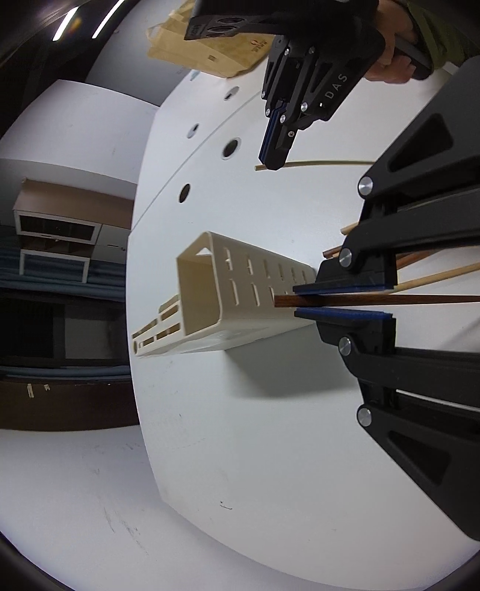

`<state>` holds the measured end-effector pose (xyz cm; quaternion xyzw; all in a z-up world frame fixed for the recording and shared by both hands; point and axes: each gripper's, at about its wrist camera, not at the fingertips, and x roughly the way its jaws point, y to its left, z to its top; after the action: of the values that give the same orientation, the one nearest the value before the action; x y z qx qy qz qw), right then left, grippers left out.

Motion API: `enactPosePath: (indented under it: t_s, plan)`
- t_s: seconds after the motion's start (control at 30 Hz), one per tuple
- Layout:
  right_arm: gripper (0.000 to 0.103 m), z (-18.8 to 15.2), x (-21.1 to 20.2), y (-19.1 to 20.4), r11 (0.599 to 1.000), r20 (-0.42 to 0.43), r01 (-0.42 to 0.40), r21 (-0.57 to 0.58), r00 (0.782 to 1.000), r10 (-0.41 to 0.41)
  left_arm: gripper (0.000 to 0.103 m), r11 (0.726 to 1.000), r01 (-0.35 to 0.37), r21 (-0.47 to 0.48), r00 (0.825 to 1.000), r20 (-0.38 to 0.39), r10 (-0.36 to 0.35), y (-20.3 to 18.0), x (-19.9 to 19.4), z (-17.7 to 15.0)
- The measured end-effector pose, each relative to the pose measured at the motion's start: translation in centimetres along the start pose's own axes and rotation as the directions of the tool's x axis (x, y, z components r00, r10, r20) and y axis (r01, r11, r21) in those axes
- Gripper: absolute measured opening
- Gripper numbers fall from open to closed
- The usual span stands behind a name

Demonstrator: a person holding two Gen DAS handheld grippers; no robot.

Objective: Organize utensils
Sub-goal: 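Lift the chopsticks and drop them into the cream holder with both tools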

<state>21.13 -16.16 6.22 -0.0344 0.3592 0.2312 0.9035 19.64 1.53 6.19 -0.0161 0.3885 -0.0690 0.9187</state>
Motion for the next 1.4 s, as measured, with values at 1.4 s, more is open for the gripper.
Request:
enactPosePath:
  t_s: [1.4]
  plan:
    - [0.004,8.9,-7.4,1.6,0.988,0.551,-0.118,-0.102,0.82,0.155,0.007,0.997,-0.069,0.034,0.739,0.673,0.028,-1.4,-12.2,5.9]
